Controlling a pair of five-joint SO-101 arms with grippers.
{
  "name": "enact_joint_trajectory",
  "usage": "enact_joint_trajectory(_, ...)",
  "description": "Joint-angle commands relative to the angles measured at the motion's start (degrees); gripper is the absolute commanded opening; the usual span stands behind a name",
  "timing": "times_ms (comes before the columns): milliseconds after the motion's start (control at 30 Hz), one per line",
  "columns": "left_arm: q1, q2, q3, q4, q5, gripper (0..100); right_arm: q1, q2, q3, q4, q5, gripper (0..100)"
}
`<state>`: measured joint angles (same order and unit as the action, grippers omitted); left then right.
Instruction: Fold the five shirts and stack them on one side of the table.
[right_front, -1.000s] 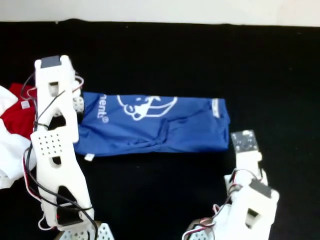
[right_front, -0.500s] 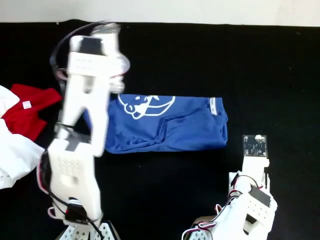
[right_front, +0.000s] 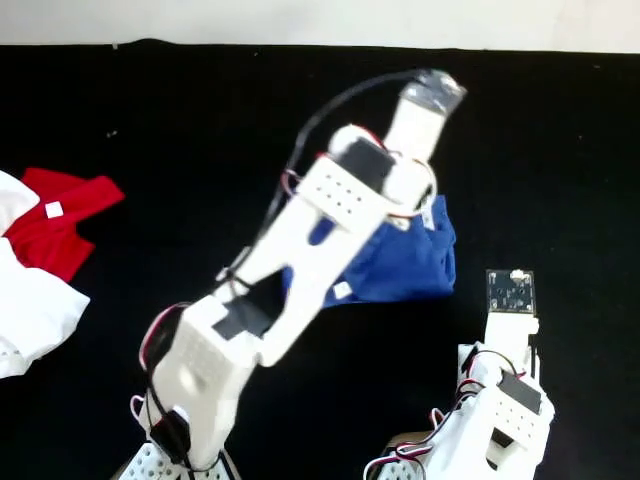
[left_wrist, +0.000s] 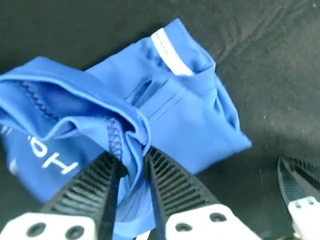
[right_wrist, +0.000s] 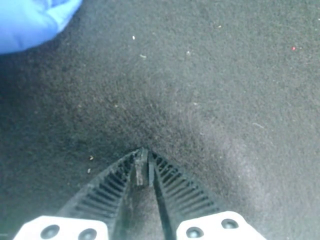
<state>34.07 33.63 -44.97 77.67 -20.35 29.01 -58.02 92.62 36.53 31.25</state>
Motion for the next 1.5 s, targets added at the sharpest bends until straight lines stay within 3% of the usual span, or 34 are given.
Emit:
enact_joint_trajectory(0, 1.0, 2.4, -0.6, -7.6, 0.3, 1, 2.0, 0.0, 1.2, -1.4, -0.6, 0.5)
enact_joint_trajectory(133, 1.5, 4.4, -2.7, -9.1, 0.8, 12, 2.0, 0.0, 1.2, -1.4, -0.6, 0.5)
enact_joint_trajectory(233, 0.8, 4.3, -5.1, -8.9, 5.6, 17, 2.0, 0.0, 1.2, -1.4, -0.6, 0.5)
enact_joint_trajectory(433, -5.0, 2.8, -12.7, 2.7, 6.8, 17, 2.0, 0.0, 1.2, -1.4, -0.6, 0.5)
enact_joint_trajectory(633, -9.7, 8.7, -9.5, 13.1, 6.7, 1, 2.0, 0.0, 1.2, -1.4, -0.6, 0.5)
enact_joint_trajectory(967, 1.4, 20.3, -9.6, 12.1, 6.6, 1, 2.0, 0.0, 1.2, -1.4, -0.6, 0.5)
enact_joint_trajectory(1200, 7.8, 17.0, -15.1, 10.7, 6.8, 1, 2.0, 0.0, 1.2, -1.4, -0.6, 0.5)
enact_joint_trajectory(1467, 7.4, 14.1, -29.1, 15.5, 6.8, 1, 2.0, 0.0, 1.2, -1.4, -0.6, 0.5)
